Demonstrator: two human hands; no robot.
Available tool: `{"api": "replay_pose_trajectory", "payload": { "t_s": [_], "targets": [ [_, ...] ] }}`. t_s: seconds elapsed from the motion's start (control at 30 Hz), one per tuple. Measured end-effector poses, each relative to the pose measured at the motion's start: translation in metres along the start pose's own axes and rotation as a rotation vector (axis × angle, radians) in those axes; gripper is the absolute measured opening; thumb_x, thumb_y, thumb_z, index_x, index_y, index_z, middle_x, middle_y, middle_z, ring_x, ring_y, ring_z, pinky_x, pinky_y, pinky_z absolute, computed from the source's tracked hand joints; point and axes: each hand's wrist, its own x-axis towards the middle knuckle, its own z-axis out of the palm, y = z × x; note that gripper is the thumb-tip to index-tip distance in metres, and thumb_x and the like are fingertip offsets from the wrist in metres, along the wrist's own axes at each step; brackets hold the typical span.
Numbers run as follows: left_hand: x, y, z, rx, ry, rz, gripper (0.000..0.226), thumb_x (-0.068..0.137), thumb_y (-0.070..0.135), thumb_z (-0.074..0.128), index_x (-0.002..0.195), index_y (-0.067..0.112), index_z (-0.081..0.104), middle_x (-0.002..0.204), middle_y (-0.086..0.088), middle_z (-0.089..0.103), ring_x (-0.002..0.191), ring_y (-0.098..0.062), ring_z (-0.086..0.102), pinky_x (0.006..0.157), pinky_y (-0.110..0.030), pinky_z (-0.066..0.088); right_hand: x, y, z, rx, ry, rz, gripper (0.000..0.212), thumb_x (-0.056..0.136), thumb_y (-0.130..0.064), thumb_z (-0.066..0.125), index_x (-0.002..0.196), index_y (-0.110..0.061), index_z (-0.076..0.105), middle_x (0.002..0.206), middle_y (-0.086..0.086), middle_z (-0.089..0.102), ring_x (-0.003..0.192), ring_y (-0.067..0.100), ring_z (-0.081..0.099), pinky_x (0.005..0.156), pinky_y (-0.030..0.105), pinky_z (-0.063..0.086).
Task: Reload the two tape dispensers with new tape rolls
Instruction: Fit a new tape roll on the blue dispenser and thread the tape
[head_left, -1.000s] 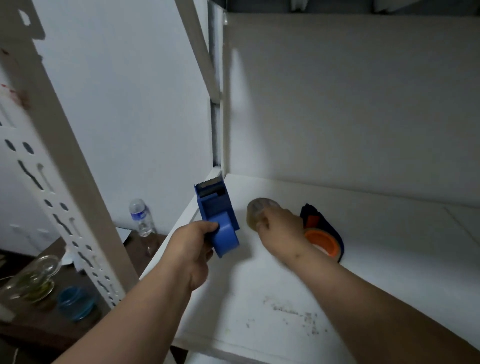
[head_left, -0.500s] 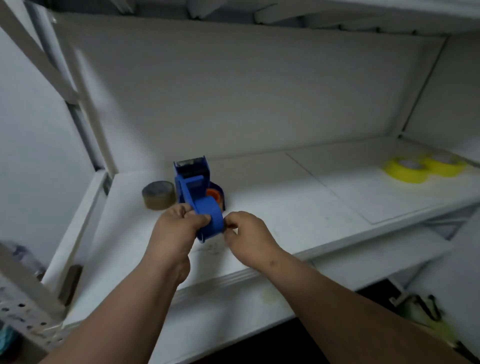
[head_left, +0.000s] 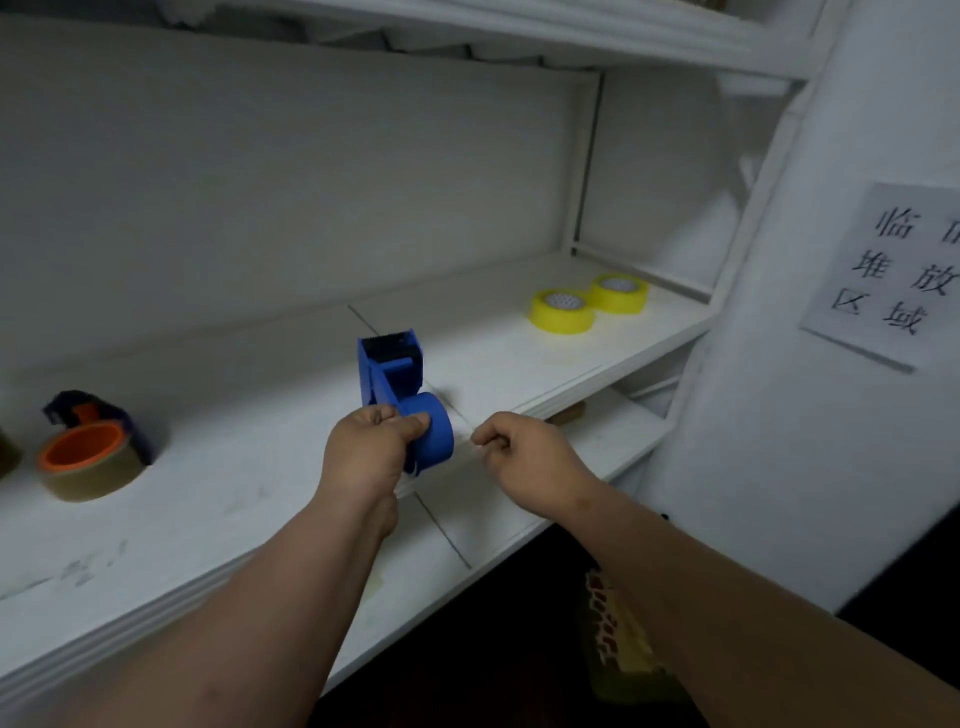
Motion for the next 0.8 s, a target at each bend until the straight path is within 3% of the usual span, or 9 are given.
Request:
{"api": "replay_pose_trajectory", "payload": {
  "t_s": [0.13, 0.2, 0.33, 0.4, 0.57, 0.8],
  "targets": [
    [0.012, -0.004, 0.066, -0.036, -0.007, -0.040, 0.048, 0.083, 0.004, 0.069, 0.056, 0.021, 0.033, 0.052, 0.002, 0.034, 0.046, -0.013, 0.028, 0.053, -0.027, 0.027, 0.018, 0.051, -0.060, -0.059, 0.039, 0.030, 0.017, 0.087, -0.014, 0.052, 0.097, -0.018, 0.066, 0.085, -0.005, 0.061, 0.077, 0.010, 0.057, 0.056, 0.005, 0.036],
    [0.022, -0.007, 0.086, -0.030, 0.001, -0.048, 0.046, 0.084, 0.004, 0.069, 0.057, 0.020, 0.035, 0.055, 0.001, 0.036, 0.048, -0.014, 0.029, 0.055, -0.027, 0.028, 0.031, 0.069, -0.073, -0.061, 0.035, 0.036, 0.016, 0.087, -0.014, 0.053, 0.095, -0.017, 0.066, 0.084, -0.003, 0.061, 0.075, 0.011, 0.057, 0.055, 0.008, 0.037],
    [0.060, -0.008, 0.117, -0.030, 0.029, -0.057, 0.041, 0.084, 0.003, 0.069, 0.061, 0.019, 0.039, 0.066, -0.005, 0.044, 0.053, -0.015, 0.036, 0.059, -0.026, 0.034, 0.068, 0.100, -0.081, -0.075, 0.036, 0.033, 0.016, 0.087, -0.013, 0.054, 0.097, -0.013, 0.067, 0.083, -0.002, 0.061, 0.075, 0.012, 0.056, 0.066, 0.018, 0.040],
    [0.086, -0.010, 0.127, -0.044, 0.038, -0.064, 0.042, 0.085, 0.003, 0.069, 0.060, 0.019, 0.038, 0.060, -0.001, 0.042, 0.050, -0.014, 0.036, 0.056, -0.024, 0.034, 0.093, 0.111, -0.083, -0.094, 0.028, 0.051, 0.016, 0.087, -0.013, 0.055, 0.097, -0.012, 0.066, 0.083, 0.001, 0.062, 0.077, 0.016, 0.057, 0.068, 0.022, 0.042],
    [0.156, -0.011, 0.148, -0.066, 0.024, -0.099, 0.042, 0.086, 0.004, 0.069, 0.062, 0.018, 0.038, 0.061, -0.002, 0.039, 0.052, -0.015, 0.035, 0.056, -0.025, 0.033, 0.160, 0.135, -0.093, -0.244, 0.024, 0.032, 0.020, 0.087, -0.011, 0.053, 0.103, -0.008, 0.065, 0.108, 0.012, 0.067, 0.104, 0.027, 0.059, 0.089, 0.034, 0.046],
    [0.229, -0.003, 0.169, -0.049, 0.029, -0.115, 0.046, 0.086, 0.004, 0.069, 0.060, 0.020, 0.034, 0.060, -0.003, 0.034, 0.051, -0.015, 0.031, 0.057, -0.027, 0.032, 0.248, 0.163, -0.115, -0.490, 0.013, 0.130, 0.034, 0.088, -0.024, 0.050, 0.121, -0.021, 0.053, 0.127, 0.005, 0.054, 0.119, 0.025, 0.048, 0.100, 0.040, 0.039]
  ]
}}
